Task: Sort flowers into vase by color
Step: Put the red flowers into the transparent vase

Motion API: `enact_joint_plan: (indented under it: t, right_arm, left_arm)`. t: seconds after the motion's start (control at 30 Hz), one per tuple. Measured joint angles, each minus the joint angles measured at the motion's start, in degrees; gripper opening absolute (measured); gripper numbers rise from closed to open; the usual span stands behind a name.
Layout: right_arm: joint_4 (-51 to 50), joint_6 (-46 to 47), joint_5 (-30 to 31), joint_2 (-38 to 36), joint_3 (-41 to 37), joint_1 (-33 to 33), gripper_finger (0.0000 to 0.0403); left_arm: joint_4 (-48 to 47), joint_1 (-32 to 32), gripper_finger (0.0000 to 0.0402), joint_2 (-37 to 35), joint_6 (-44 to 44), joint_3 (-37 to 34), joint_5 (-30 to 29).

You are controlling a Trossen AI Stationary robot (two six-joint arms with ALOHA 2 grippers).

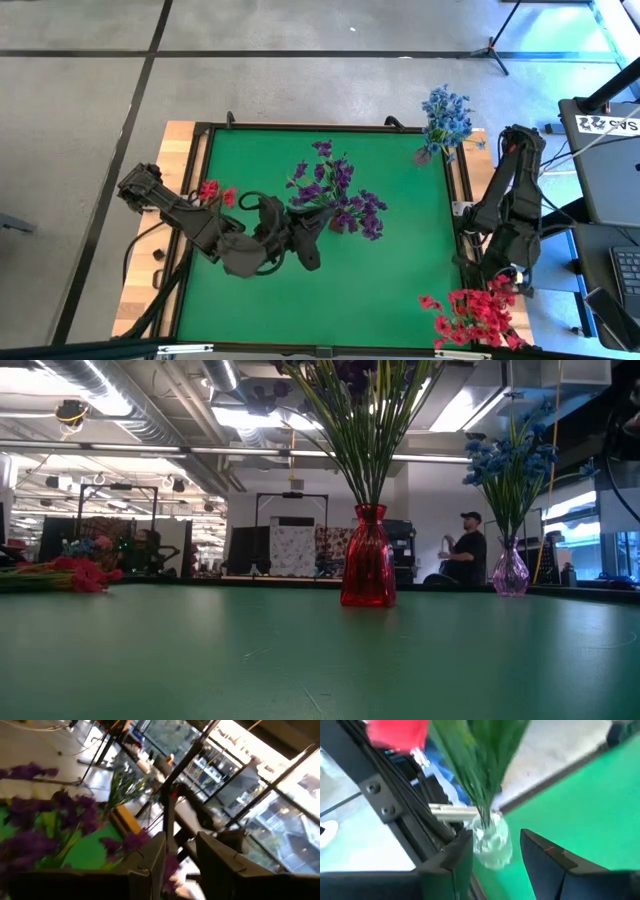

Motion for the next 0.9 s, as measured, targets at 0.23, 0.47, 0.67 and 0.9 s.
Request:
enact_joint_plan:
  t: [0.23, 0.47, 0.67, 0.9]
  right_arm:
    - [-18.4, 10.9, 2.6, 0.0, 9.5, 0.0, 0.0163]
    - [-32.5, 20.1, 4.1, -1.6, 17.5, 0.0, 0.0163]
    - [-43.3, 25.5, 4.7, -3.2, 19.2, 0.0, 0.0163]
    - [-57.8, 34.9, 5.1, -3.3, 19.9, 0.0, 0.0163]
  left_arm:
    - [-17.7, -1.3, 0.0105, 0.0, -16.9, 0.0, 5.2]
    - [-34.1, -0.3, 0.0105, 0.0, -32.0, 0.0, 22.9]
    - [-53.7, 1.8, 0.0105, 0.0, -44.9, 0.0, 45.6]
    - [-66.5, 1.7, 0.0105, 0.0, -50.9, -4.8, 61.8]
